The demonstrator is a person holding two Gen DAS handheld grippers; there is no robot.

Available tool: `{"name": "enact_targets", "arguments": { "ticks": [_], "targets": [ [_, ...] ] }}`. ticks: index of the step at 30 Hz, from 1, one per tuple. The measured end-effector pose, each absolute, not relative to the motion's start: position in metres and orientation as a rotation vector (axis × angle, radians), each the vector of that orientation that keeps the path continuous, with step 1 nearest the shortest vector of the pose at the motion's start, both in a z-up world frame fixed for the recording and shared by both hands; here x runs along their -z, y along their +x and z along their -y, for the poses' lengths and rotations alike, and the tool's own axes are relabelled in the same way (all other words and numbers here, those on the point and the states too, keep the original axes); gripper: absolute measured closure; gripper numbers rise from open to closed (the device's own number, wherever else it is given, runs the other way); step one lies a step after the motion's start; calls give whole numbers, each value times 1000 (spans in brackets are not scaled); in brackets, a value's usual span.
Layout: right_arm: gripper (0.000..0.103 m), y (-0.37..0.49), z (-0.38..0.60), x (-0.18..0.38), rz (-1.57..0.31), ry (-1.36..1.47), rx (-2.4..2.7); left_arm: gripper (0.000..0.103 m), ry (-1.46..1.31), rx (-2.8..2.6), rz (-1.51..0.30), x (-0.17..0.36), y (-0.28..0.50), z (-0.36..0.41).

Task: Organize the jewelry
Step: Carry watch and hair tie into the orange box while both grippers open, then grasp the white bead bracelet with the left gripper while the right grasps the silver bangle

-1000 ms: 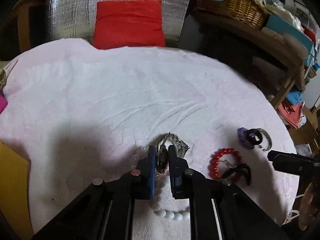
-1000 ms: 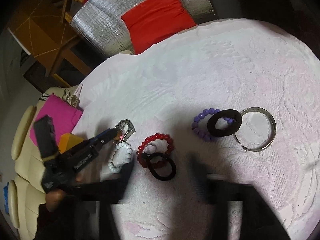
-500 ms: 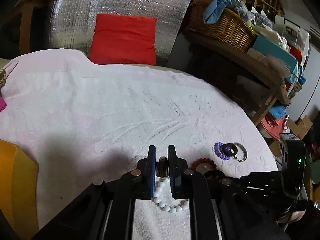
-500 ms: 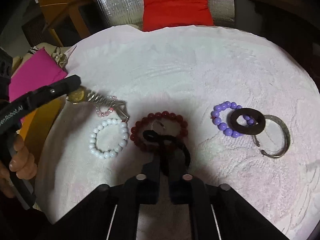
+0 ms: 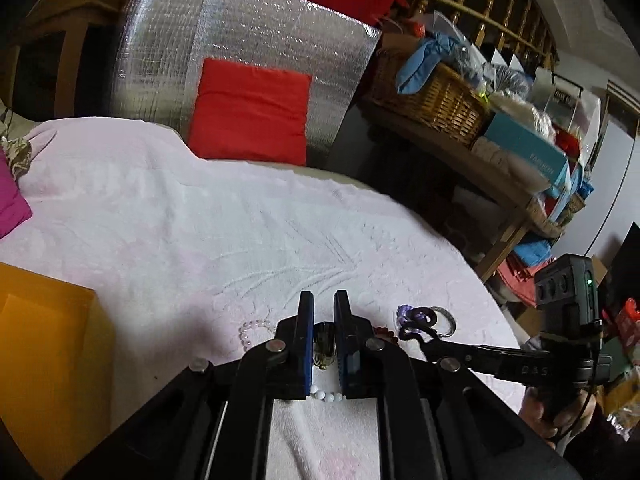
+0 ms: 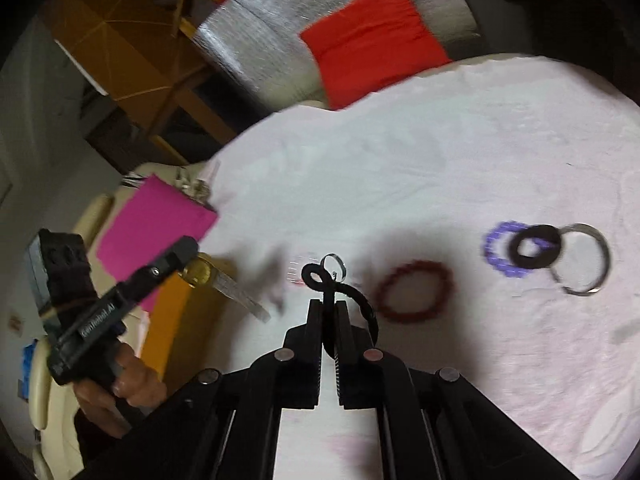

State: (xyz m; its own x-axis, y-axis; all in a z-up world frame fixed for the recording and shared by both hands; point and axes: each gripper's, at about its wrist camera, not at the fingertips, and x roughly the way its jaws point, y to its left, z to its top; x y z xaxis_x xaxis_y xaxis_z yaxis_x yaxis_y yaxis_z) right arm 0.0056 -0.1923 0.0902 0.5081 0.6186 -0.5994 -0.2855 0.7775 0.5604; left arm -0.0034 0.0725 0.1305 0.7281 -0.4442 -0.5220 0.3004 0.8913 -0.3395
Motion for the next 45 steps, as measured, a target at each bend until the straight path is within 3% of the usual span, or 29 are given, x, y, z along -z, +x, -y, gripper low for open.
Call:
{"name": "enact_targets", "arguments": {
  "ticks": [16, 23, 25, 26, 27, 29, 42, 45],
  "targets": [
    [97, -2, 11, -121, -890, 428, -892, 93, -211, 149, -506, -209, -108, -192],
    [94, 7, -69, -101, -941, 466, -971, 93, -196, -65, -618, -178, -130, -242],
    [77, 13, -77, -95, -990, 494, -977, 85, -213, -110, -655, -166, -132, -252],
    [62, 16, -78, -91, -1015, 492, -947, 75, -212, -134, -673, -162, -133, -253],
    [49, 17, -75, -90, -1011, 502, -940, 66, -206, -152, -677, -160, -133, -253],
    [42, 17, -55, -92, -971, 535, -934, 56, -191, -174, -668, -160, -134, -250],
    [42, -5, 191, -83, -891, 566, -510, 50, -40, 86, -709, -136, -82, -97],
    [52, -7, 251, -80, -881, 603, -410, 50, -9, 120, -733, -122, -72, -59]
  ]
}}
